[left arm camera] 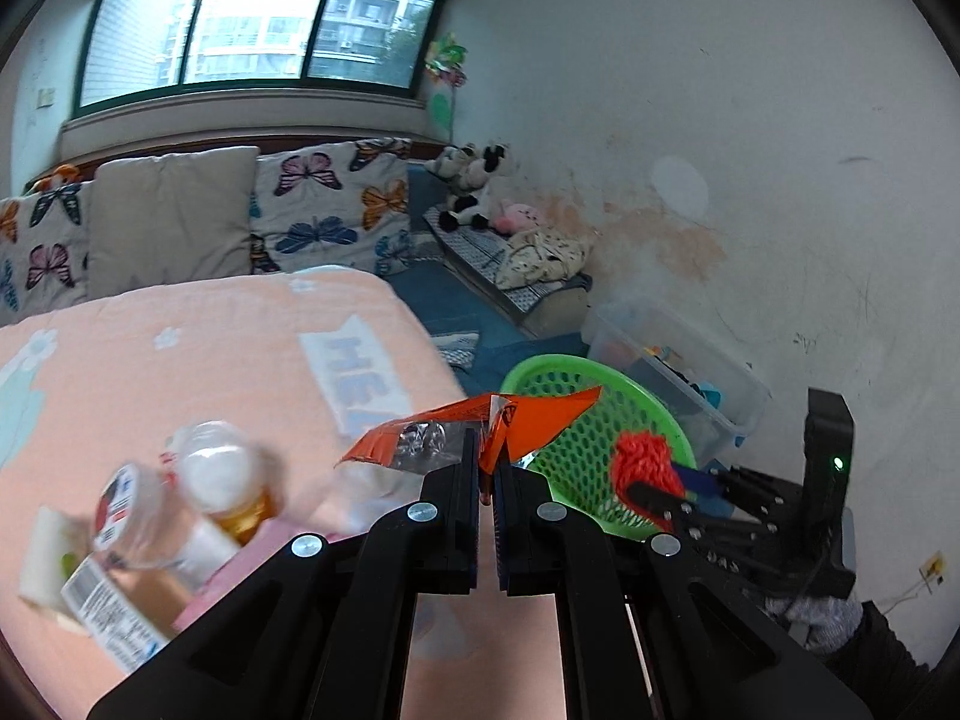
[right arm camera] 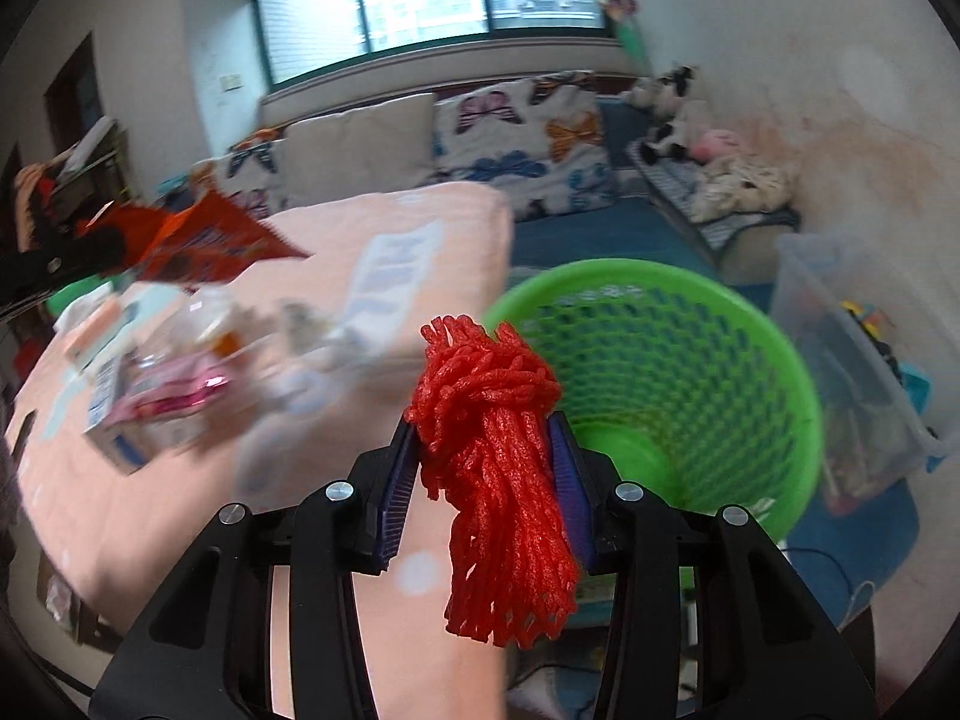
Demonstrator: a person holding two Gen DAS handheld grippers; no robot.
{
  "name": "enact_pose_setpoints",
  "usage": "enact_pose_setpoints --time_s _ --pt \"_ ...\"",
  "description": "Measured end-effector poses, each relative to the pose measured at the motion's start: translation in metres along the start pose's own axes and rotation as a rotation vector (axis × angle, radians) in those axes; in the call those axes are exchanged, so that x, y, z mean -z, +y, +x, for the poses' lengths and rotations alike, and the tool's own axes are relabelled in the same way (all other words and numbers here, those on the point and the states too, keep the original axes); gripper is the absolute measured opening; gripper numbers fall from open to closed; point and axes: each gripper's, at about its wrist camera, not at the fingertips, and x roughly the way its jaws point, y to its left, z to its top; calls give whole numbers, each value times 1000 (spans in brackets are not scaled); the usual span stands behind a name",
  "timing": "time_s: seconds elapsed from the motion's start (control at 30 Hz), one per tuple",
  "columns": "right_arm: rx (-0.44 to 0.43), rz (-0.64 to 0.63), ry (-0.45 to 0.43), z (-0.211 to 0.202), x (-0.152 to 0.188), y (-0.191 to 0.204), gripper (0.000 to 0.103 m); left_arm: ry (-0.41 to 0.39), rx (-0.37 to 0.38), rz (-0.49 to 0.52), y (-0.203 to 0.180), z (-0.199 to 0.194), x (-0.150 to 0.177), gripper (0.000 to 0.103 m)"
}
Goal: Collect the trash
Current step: 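Carry both items to the green basket and open both tools to drop them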
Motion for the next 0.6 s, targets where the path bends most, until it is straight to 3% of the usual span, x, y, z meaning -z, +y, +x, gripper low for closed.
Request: enact_pose_setpoints --time_s 0.2,0.47,0.6 --pt "39 47 17 20 -6 -36 48 40 7 56 -26 35 -11 4" --pt "78 91 26 34 -1 -60 65 95 20 94 -46 79 -21 4" --pt "98 96 18 29 2 -67 69 137 26 100 -51 101 -19 4"
